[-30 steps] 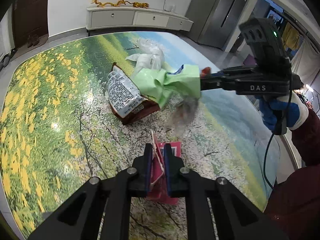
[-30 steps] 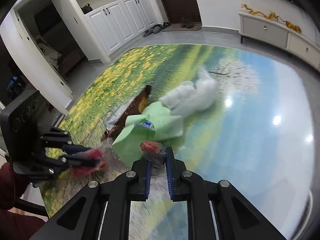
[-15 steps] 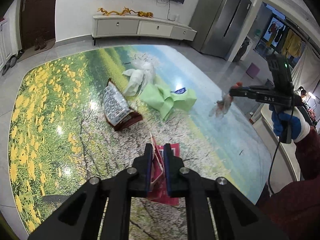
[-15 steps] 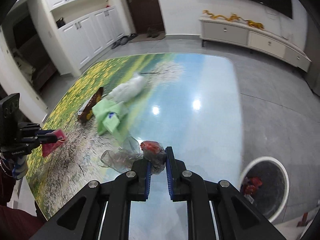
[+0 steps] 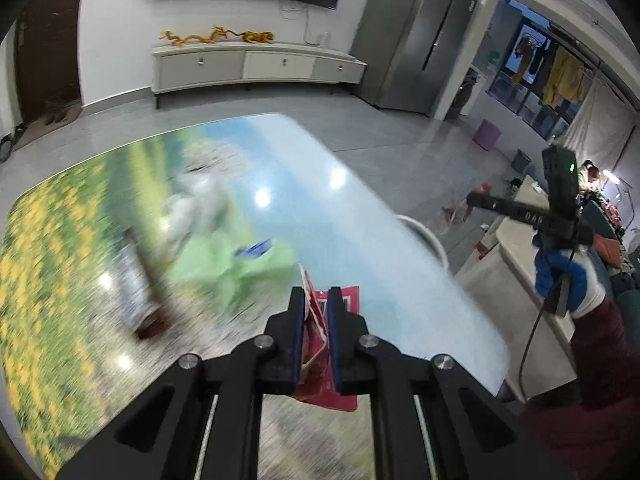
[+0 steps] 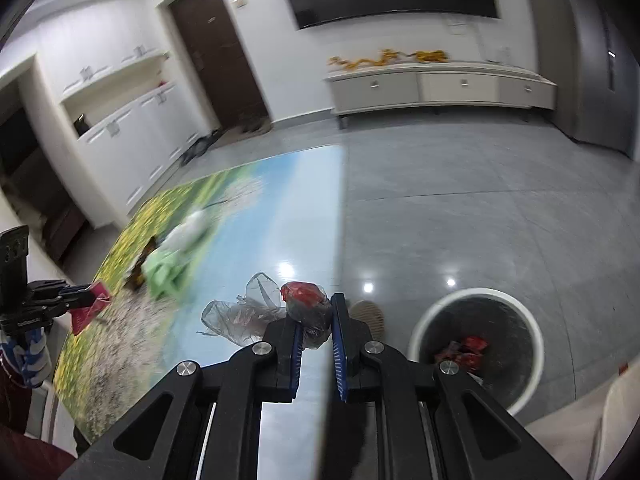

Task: Collect trash
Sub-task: 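Carry both held items over the trash bin, then open both grippers to drop the items into the bin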

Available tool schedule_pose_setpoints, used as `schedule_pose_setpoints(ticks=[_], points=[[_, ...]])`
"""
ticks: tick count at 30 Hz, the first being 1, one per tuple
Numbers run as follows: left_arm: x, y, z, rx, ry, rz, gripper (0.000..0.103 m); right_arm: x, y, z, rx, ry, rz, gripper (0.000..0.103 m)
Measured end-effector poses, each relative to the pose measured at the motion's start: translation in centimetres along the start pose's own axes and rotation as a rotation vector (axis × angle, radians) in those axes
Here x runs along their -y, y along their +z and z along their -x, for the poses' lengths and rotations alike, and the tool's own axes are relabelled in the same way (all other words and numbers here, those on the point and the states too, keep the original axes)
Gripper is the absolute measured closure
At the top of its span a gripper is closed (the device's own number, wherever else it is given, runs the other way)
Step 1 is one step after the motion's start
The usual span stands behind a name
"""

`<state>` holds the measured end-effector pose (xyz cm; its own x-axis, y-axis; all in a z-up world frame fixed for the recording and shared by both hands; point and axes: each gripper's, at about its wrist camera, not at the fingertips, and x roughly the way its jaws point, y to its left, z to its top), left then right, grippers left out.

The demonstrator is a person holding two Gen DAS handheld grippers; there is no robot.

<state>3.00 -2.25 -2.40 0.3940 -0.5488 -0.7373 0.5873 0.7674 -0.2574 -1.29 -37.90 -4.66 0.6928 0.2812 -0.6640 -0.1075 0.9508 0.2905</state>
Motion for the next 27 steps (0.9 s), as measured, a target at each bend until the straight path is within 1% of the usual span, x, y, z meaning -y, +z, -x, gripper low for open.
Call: schedule_pose_setpoints(ticks=[5, 8, 9, 11, 12, 17, 22, 23, 24, 25, 26, 27], points=[[4.7, 5.3, -5.5, -0.037, -0.071, -0.037, 0.093, 5.4, -0.5, 0.5, 0.012, -0.101, -0.087, 0.090], [8.0, 8.5, -9.8, -0.079, -0.113, -0.051, 0.093, 8.4, -0.7, 0.3, 0.009, -0.184, -0.123, 0.090], [9.4, 9.8, -11.8, -0.099, -0.133, -0.047, 0.093, 9.1, -0.8, 0.1, 0.005, -0.207, -0.132, 0.090], [11.3, 11.4, -14.4, -0.122, -0.151, -0.053, 0.093, 10.9, -1.0, -0.5, -0.006, -0.249, -0.155, 0.090], [12.8, 12.3, -16.4, -0.136, -0.162, -0.060, 0.093, 11.7, -1.1, -0.9, -0.012, -0.270, -0.162, 0.090], [16.9, 14.2, -22.5, -0.191, -0.192, -0.071, 0.091, 15.1, -1.5, -3.0, -0.053, -0.345, -0.204, 0.090], [18.9, 15.0, -27.7, -0.241, -0.190, -0.055, 0.091, 18.6, -2.6, -4.5, -0.091, -0.371, -0.259, 0.090], [19.0, 15.1, -28.6, -0.251, -0.191, -0.047, 0.088, 19.1, -2.8, -4.9, -0.098, -0.376, -0.274, 0.090], [18.9, 15.2, -29.6, -0.268, -0.200, -0.027, 0.080, 19.6, -3.1, -5.1, -0.102, -0.376, -0.285, 0.089], [18.9, 15.2, -30.1, -0.275, -0.208, -0.012, 0.075, 20.0, -3.3, -5.4, -0.107, -0.373, -0.297, 0.087], [18.8, 15.1, -30.5, -0.279, -0.215, 0.003, 0.065, 20.4, -3.6, -5.6, -0.113, -0.377, -0.308, 0.085], [18.7, 15.2, -30.8, -0.276, -0.215, 0.014, 0.057, 20.6, -3.8, -5.7, -0.116, -0.384, -0.314, 0.076]])
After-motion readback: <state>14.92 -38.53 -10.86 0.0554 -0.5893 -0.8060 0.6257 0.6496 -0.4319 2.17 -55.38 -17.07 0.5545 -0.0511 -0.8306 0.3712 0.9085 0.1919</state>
